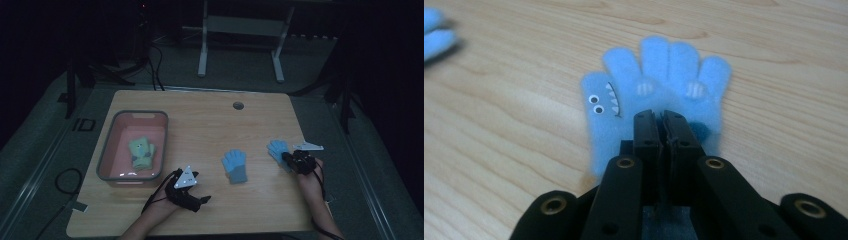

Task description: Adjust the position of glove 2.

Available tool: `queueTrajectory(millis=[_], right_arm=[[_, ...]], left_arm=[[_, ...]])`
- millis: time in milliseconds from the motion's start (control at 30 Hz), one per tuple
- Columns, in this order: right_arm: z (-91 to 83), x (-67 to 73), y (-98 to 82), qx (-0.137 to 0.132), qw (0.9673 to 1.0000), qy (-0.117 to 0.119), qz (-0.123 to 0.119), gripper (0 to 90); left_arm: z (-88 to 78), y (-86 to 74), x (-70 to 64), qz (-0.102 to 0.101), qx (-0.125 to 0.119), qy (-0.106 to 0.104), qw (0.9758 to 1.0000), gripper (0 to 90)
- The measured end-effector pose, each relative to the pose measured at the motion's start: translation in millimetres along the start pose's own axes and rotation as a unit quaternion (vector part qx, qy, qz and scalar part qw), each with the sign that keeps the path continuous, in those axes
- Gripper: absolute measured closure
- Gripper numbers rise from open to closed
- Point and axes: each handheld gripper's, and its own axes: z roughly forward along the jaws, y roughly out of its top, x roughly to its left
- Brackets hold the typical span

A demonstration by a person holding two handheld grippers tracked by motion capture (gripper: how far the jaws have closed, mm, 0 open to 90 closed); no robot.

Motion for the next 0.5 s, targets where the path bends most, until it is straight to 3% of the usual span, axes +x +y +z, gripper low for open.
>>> queueTrajectory(millis=[133, 267, 500], right_arm=[[-10.8, 24.1, 11.6, -0.004, 0.9994, -0.005, 0.033, 87.4], [-18.9, 46.0, 23.8, -0.006, 0.9993, -0.023, 0.029, 87.5], [-31.2, 67.7, 35.5, -0.025, 0.9938, -0.058, 0.091, 87.5]], left_arm=[[-0.9, -0.1, 0.6, 0.001, 0.000, 0.002, 1.0000, 8.4], [-1.1, 0.2, 0.1, 0.001, 0.000, 0.003, 1.0000, 8.4], [-1.7, 1.6, 0.2, 0.002, -0.003, 0.005, 1.0000, 8.4]])
